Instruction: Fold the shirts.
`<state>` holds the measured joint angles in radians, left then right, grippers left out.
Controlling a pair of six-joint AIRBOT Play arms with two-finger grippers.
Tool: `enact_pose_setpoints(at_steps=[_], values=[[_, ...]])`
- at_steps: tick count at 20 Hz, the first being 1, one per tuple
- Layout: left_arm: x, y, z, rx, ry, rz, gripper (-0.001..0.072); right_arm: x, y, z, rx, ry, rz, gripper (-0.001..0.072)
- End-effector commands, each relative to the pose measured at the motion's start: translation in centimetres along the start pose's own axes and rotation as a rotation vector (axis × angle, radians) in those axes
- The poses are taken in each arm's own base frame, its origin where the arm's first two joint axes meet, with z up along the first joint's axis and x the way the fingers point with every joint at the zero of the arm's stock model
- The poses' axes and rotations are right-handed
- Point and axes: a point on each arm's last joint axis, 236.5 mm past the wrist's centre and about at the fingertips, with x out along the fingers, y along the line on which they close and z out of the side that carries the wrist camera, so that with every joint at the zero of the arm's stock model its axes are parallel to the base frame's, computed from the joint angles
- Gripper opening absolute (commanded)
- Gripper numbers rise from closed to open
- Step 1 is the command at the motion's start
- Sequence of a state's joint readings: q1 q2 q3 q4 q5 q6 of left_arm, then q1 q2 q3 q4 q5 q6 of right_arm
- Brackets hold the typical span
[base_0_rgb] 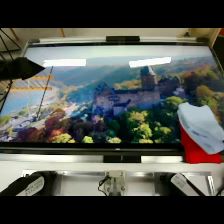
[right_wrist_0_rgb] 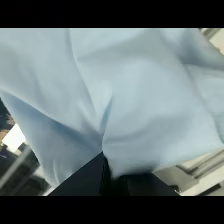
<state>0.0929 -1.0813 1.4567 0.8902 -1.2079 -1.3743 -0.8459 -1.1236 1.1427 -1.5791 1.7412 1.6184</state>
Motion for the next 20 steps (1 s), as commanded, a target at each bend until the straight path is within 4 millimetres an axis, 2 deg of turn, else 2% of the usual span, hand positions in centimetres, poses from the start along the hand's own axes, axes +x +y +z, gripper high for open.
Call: enact_pose_setpoints(at_steps=[1, 2, 3, 5, 6, 8, 9, 10, 11, 12, 13, 14, 15, 16, 17, 18, 20], values=[[0.0, 0.0, 0.0, 0.001, 0.001, 0.0, 0.0028, 5.0, -1.5, -2.5, 0.047, 0.066, -0.063, 0.0267], [0.0, 0.0, 0.0, 0.001, 0.001, 0.0, 0.0028, 5.3, -1.8, -2.4, 0.041, 0.061, -0.077, 0.0606], [0.0, 0.0, -0.1, 0.001, 0.005, -0.001, 0.0028, 5.2, -2.2, -2.1, 0.028, 0.047, -0.092, 0.0659], [0.1, 0.1, -0.3, -0.001, 0.012, -0.001, 0.0028, 3.7, -3.2, -0.3, 0.011, -0.026, -0.134, 0.0659], [0.2, 0.2, -0.3, -0.002, 0.015, 0.0, 0.0027, 2.2, -3.3, 1.2, -0.011, -0.092, -0.142, 0.0659], [1.0, 1.2, -0.9, 0.024, 0.047, 0.044, 0.0026, -3.3, -2.3, 5.8, -0.066, -0.324, -0.139, 0.0658], [1.7, 2.2, -1.7, 0.065, 0.085, 0.101, 0.0025, -6.6, -0.7, 7.9, -0.102, -0.455, -0.124, 0.0658], [2.7, 3.6, -2.8, 0.094, 0.136, 0.184, 0.0025, -10.3, 2.2, 9.9, -0.161, -0.602, -0.083, 0.0658], [3.7, 5.0, -4.0, 0.119, 0.194, 0.267, 0.0025, -13.3, 5.9, 10.9, -0.233, -0.717, -0.024, 0.0657], [4.6, 6.3, -5.6, 0.156, 0.273, 0.351, 0.0025, -15.5, 10.4, 10.9, -0.323, -0.802, 0.046, 0.0654], [5.6, 7.8, -7.5, 0.194, 0.371, 0.439, 0.0026, -16.3, 14.6, 9.9, -0.406, -0.837, 0.102, 0.0609], [6.7, 8.9, -9.4, 0.215, 0.462, 0.505, 0.003, -15.6, 18.7, 8.1, -0.491, -0.818, 0.141, 0.0524], [7.9, 9.3, -10.8, 0.217, 0.522, 0.527, 0.0144, -13.8, 21.6, 6.4, -0.56, -0.751, 0.146, 0.0522], [9.2, 9.4, -12.1, 0.185, 0.561, 0.531, 0.0521, -11.0, 23.6, 4.5, -0.618, -0.642, 0.13, 0.0526], [10.1, 9.3, -13.4, 0.165, 0.596, 0.519, 0.0694, -8.3, 24.8, 2.7, -0.666, -0.523, 0.12, 0.0555], [10.9, 8.8, -14.5, 0.178, 0.62, 0.479, 0.0689, -5.7, 25.7, 0.9, -0.698, -0.397, 0.12, 0.0571], [11.7, 7.8, -15.8, 0.162, 0.592, 0.412, 0.068, -2.9, 26.9, -0.9, -0.723, -0.256, 0.131, 0.0571]])
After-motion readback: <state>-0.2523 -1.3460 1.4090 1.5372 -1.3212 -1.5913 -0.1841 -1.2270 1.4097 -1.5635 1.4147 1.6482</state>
